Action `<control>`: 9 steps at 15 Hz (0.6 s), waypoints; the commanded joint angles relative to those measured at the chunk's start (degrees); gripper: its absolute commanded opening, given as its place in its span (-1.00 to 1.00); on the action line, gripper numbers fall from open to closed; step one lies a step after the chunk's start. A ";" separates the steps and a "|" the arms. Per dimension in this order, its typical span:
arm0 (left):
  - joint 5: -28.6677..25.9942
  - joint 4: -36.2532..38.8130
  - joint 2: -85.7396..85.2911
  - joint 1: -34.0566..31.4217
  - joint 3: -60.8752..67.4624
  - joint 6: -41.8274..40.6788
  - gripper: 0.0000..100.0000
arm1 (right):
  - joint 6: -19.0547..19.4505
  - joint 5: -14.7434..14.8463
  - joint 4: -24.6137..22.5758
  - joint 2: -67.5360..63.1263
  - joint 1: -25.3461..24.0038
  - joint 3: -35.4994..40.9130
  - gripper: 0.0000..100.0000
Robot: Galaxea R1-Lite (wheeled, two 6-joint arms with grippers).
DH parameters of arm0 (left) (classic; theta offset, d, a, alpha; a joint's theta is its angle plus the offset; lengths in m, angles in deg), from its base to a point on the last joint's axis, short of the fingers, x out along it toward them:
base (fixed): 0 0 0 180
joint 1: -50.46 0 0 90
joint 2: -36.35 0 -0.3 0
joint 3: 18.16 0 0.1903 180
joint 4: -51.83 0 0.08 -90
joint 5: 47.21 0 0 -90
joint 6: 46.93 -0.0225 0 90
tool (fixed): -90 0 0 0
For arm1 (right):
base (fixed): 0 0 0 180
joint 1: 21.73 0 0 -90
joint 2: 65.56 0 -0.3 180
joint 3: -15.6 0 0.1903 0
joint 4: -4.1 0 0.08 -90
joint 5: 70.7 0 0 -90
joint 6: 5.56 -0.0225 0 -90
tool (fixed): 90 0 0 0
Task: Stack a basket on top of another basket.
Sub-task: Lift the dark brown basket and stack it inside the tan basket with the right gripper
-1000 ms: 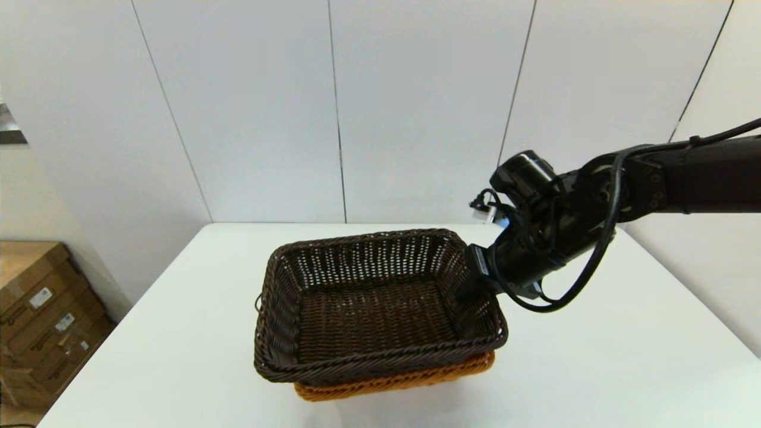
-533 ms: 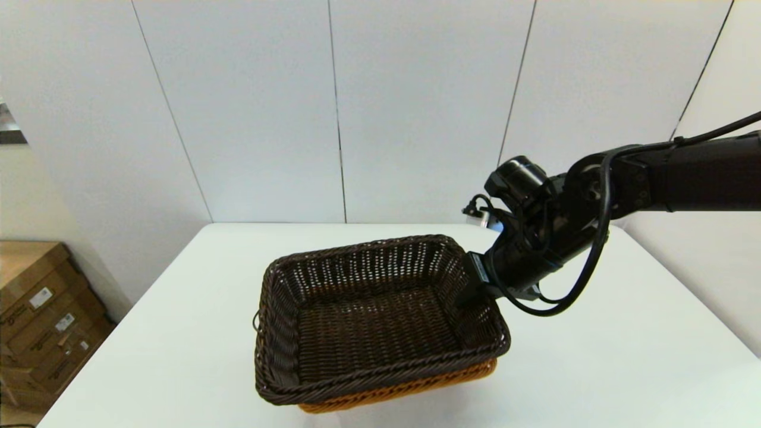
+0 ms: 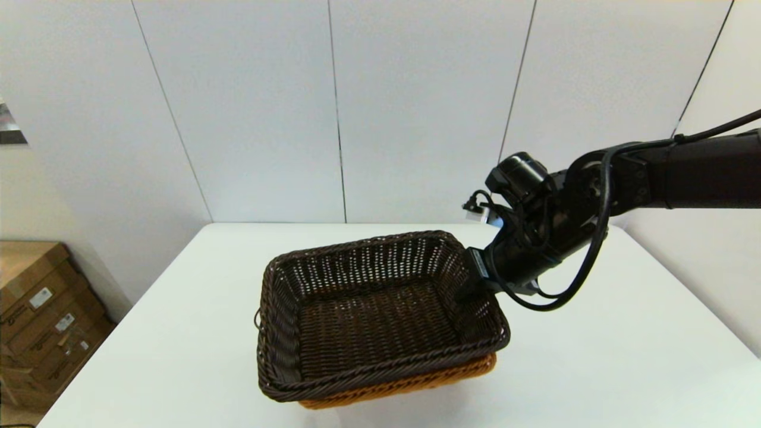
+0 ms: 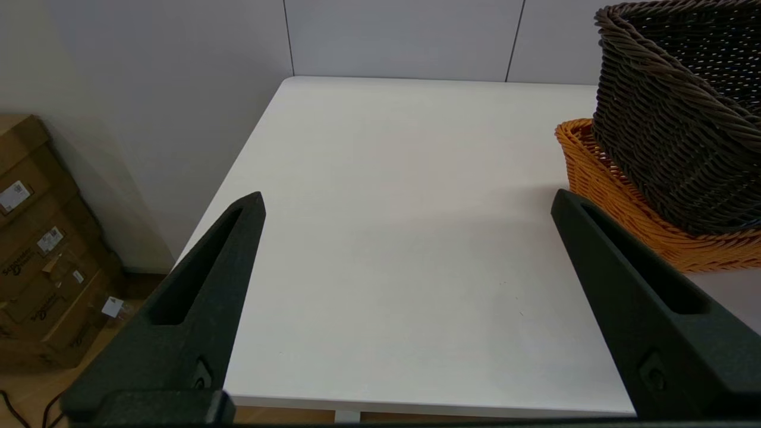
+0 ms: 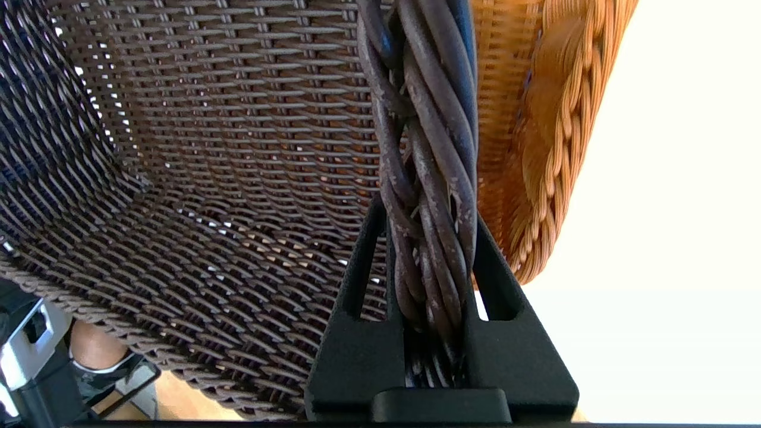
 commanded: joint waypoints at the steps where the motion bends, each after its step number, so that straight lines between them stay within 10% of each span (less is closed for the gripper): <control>1: 0.02 0.00 -0.01 -0.09 0.09 0.03 1.00 | -0.11 -0.13 0.31 -1.95 0.79 -2.15 -1.00; 9: 0.02 0.00 -0.01 0.00 0.09 -0.06 1.00 | 0.68 0.04 3.04 -3.35 3.08 -6.72 -1.00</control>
